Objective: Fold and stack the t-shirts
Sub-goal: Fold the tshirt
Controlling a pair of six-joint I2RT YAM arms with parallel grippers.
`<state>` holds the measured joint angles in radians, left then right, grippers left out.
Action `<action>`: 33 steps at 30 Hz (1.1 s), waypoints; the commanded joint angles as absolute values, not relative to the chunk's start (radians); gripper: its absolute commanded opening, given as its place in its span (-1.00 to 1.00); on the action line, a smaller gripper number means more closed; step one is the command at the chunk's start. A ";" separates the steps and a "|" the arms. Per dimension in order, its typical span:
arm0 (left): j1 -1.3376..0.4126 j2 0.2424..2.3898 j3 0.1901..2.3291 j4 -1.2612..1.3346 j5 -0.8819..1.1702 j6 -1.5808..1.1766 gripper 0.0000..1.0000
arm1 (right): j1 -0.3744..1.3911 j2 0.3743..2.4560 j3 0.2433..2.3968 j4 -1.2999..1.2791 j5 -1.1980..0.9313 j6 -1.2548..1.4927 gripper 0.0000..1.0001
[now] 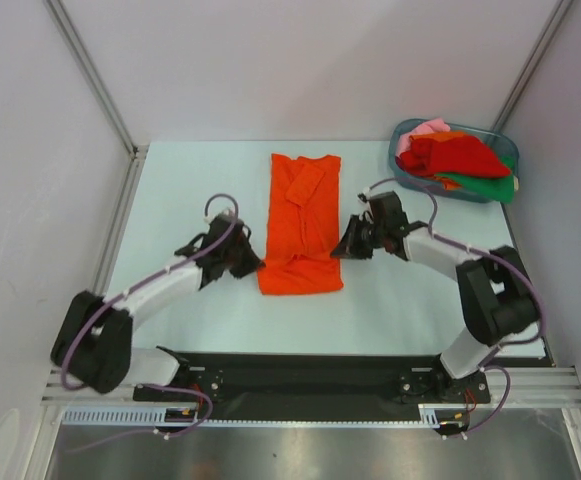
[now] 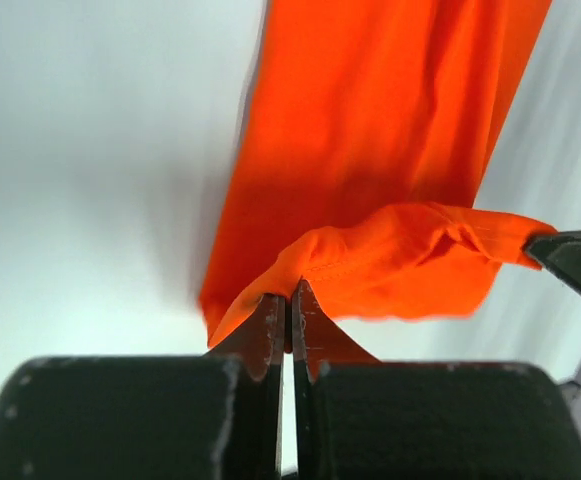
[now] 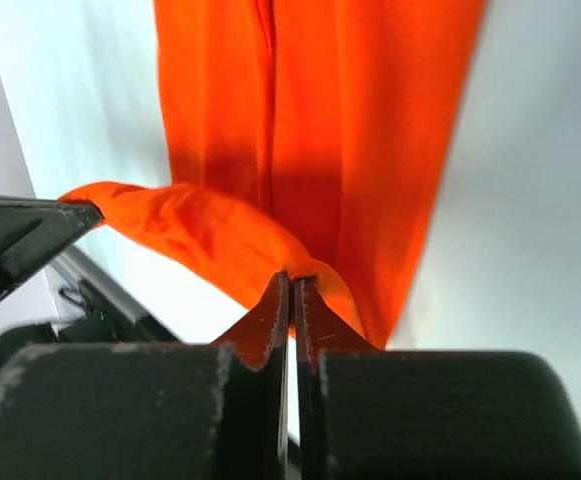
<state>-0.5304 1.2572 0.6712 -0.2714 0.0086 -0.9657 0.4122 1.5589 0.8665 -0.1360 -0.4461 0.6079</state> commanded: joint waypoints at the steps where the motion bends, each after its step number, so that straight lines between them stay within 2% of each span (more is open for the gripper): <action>1: -0.447 1.422 0.887 -0.238 0.086 -0.773 -0.99 | 0.376 1.689 1.027 -0.150 -0.474 0.520 -1.00; 7: -0.384 1.672 1.123 -0.249 0.156 -0.715 -1.00 | 0.336 1.896 1.255 -0.164 -0.514 0.509 -1.00; 13: -0.327 1.776 1.239 -0.247 0.201 -0.704 -1.00 | 0.288 2.005 1.416 -0.198 -0.545 0.499 -1.00; 33: -0.285 2.019 1.528 -0.325 0.267 -0.680 -0.99 | 0.215 2.154 1.584 -0.176 -0.646 0.509 -1.00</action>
